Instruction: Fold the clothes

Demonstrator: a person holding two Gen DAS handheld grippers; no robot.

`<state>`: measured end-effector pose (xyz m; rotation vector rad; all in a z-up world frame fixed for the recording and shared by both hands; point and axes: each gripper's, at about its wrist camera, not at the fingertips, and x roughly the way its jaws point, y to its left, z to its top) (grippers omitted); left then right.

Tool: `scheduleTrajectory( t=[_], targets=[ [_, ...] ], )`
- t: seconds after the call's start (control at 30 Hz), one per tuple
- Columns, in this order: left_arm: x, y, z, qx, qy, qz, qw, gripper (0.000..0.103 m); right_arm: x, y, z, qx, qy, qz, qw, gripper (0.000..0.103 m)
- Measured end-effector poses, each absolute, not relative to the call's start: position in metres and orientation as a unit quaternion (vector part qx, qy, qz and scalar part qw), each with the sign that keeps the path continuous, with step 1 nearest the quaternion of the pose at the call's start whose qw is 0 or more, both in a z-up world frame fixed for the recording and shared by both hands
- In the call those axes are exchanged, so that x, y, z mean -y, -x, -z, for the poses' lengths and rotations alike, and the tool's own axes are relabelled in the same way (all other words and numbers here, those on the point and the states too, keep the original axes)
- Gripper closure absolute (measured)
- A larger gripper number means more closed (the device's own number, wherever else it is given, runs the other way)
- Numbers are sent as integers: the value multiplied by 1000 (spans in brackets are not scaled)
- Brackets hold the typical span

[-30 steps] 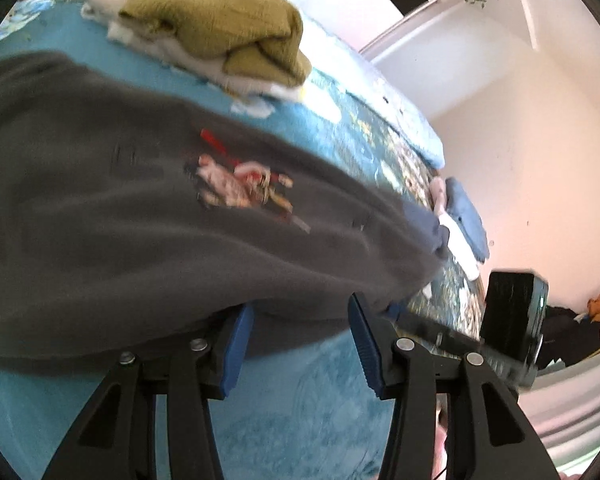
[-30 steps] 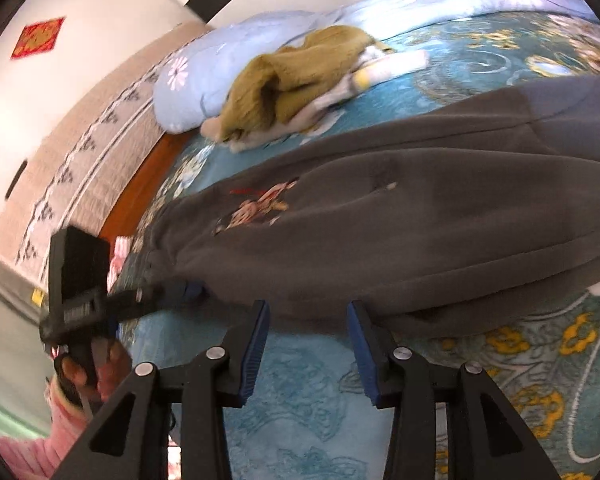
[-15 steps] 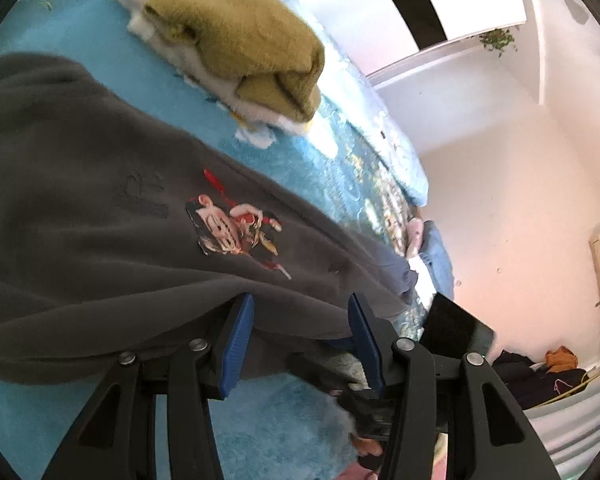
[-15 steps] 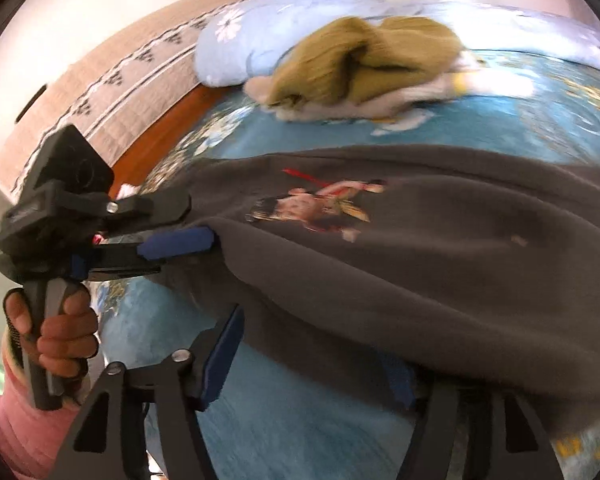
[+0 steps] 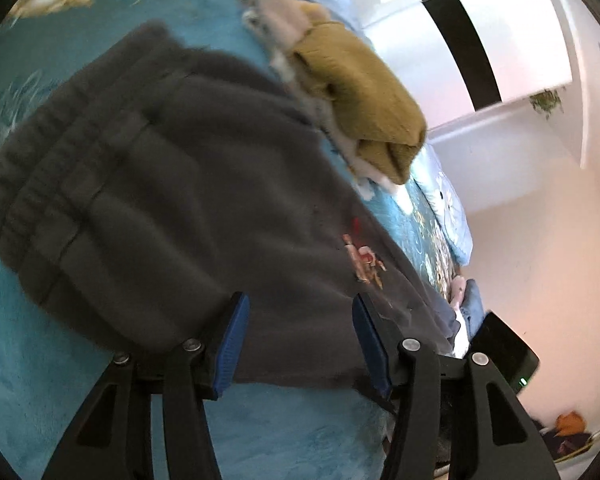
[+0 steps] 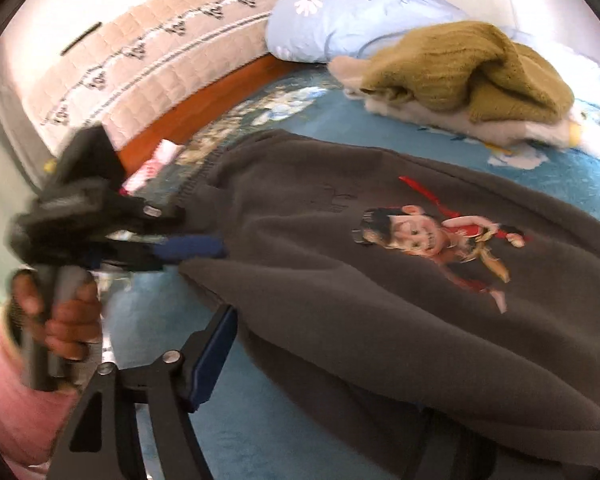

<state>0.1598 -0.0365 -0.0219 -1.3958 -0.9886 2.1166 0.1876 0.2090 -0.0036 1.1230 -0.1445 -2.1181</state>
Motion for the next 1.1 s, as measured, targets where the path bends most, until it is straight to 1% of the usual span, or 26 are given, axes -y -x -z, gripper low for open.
scheduleTrajectory(
  t=[0.1,0.27,0.43,0.5,0.57,0.67,0.77,0.87,0.93,1.0,1.1],
  targets=[
    [40,-161,26,362,500,-758,211,48,-208,-211,-7,56,-427,800,417,26],
    [38,-161,30,357,504,-757,214,48,-204,-242,-4,28,-444,771,455,26],
    [37,-161,32,355,505,-756,215,48,-218,-252,-6,68,-437,766,468,26],
    [35,-161,31,347,508,-759,212,48,-229,-256,-11,91,-427,763,476,29],
    [31,-164,25,333,510,-765,209,48,-238,-261,-21,103,-408,767,484,29],
    [13,-170,8,297,502,-781,223,48,-259,-256,-40,101,-386,812,426,29],
    [-21,-179,-9,251,491,-793,259,48,-288,-229,-46,112,-397,857,308,29],
    [-60,-189,-7,188,506,-791,286,48,-319,-206,-31,155,-422,873,187,29],
    [-75,-192,5,154,527,-788,278,48,-332,-204,-17,174,-439,869,147,29],
    [-87,-194,18,119,547,-785,264,48,-334,-208,-4,164,-460,863,128,29],
    [-95,-199,24,92,549,-789,261,48,-330,-214,13,144,-474,860,118,30]
  ],
)
